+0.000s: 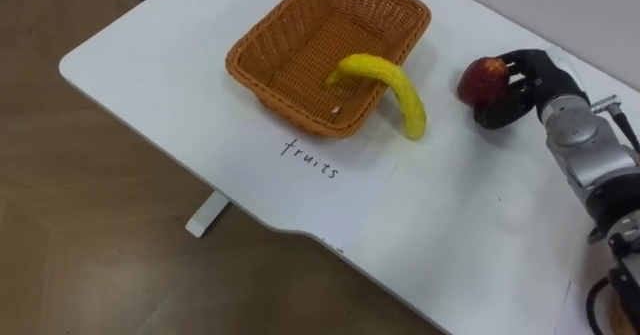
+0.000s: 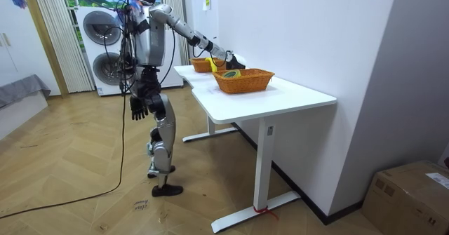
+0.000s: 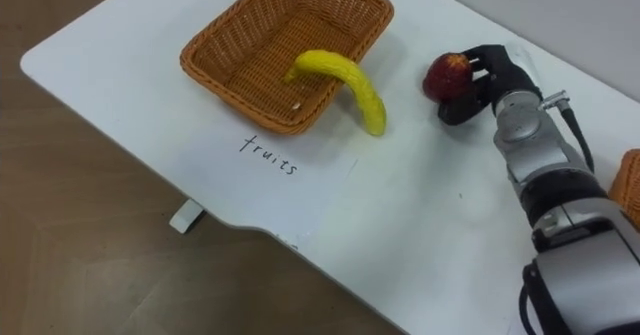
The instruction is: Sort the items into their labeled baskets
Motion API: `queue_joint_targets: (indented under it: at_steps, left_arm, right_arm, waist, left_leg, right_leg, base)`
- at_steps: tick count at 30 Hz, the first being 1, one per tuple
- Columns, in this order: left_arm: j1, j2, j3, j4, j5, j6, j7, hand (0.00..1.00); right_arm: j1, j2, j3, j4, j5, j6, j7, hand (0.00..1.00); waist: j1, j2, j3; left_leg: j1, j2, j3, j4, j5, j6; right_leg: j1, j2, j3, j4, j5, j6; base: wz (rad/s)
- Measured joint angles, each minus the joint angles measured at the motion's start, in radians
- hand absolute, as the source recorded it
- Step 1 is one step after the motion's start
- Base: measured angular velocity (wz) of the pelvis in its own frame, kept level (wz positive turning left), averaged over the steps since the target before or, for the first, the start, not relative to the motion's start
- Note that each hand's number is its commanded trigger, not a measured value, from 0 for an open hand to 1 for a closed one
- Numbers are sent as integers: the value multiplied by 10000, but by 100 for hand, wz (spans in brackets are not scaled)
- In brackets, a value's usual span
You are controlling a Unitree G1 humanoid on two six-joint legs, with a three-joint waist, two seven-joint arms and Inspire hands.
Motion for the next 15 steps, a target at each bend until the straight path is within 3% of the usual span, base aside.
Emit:
queue_joint_targets:
  at_steps: [15]
  left_arm:
    - [-4, 19, -86, 0, -73, -261, 32, 0]
  right_arm:
    - [6, 4, 8, -7, 328, -17, 93, 100]
  waist:
    - [10, 7, 38]
  left_leg:
    - [121, 14, 132, -5, 1, 0]
  right_leg:
    - [62, -15, 10, 1, 0, 0]
  base:
    - [-1]
